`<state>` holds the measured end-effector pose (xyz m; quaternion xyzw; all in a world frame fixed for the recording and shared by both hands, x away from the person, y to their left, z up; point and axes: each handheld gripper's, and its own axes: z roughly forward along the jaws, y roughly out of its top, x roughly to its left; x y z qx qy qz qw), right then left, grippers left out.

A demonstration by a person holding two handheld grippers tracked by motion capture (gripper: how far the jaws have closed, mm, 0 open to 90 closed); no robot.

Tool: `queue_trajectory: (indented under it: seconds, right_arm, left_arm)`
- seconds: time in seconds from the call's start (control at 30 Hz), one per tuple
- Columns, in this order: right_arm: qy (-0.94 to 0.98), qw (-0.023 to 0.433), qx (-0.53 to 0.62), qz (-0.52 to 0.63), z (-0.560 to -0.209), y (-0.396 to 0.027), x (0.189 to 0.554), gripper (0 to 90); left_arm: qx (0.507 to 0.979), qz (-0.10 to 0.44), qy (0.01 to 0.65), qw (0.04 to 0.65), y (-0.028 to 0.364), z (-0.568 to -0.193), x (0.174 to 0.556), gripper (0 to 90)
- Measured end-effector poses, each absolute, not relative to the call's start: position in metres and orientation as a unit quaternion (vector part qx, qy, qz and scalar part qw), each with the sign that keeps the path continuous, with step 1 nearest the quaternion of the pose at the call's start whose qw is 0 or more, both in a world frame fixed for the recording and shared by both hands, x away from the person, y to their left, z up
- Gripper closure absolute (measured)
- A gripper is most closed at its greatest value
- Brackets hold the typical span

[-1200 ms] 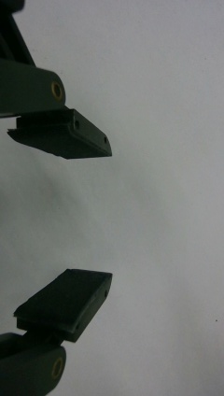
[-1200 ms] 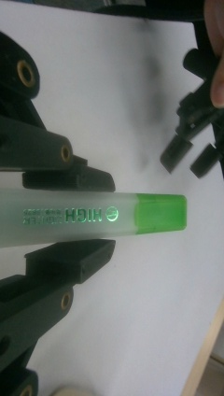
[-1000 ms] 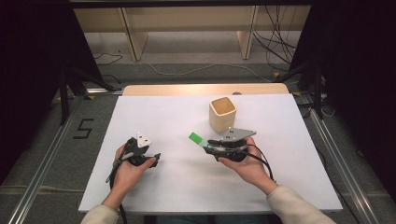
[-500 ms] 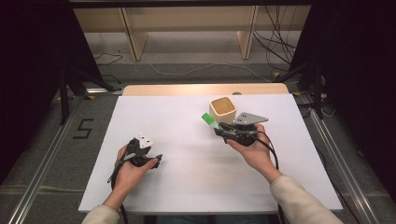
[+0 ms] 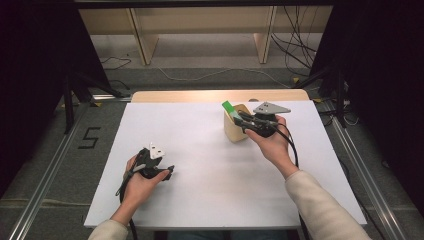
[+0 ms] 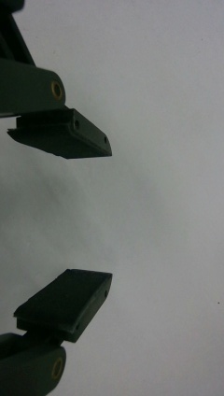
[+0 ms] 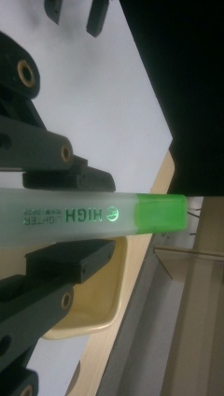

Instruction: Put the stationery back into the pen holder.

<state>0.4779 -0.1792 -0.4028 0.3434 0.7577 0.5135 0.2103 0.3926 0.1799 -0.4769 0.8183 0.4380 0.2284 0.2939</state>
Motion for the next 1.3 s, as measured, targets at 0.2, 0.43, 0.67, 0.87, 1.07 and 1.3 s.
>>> queue_trajectory:
  seconds: [0.2, 0.43, 0.67, 0.87, 1.07, 1.3]
  right_arm:
    - [0.754, 0.215, 0.353, 0.51, -0.4, -0.176, 0.491, 66.6]
    - [0.753, 0.221, 0.36, 0.505, -0.397, -0.173, 0.504, 66.6]
    - [0.752, 0.222, 0.367, 0.5, -0.397, -0.172, 0.513, 66.5]
    - [0.753, 0.225, 0.373, 0.493, -0.398, -0.172, 0.519, 66.6]
    - [0.751, 0.226, 0.376, 0.493, -0.397, -0.171, 0.525, 66.5]
    - [0.753, 0.227, 0.377, 0.49, -0.4, -0.168, 0.531, 66.4]
  left_arm:
    - [0.818, 0.228, 0.438, 0.293, 0.18, -0.477, 0.393, 33.1]
    - [0.819, 0.227, 0.437, 0.294, 0.179, -0.477, 0.393, 33.0]
    - [0.819, 0.226, 0.437, 0.294, 0.18, -0.478, 0.393, 33.1]
    - [0.82, 0.226, 0.436, 0.293, 0.179, -0.478, 0.393, 33.1]
    - [0.821, 0.226, 0.436, 0.293, 0.18, -0.478, 0.394, 33.1]
    - [0.82, 0.227, 0.436, 0.292, 0.179, -0.478, 0.394, 33.1]
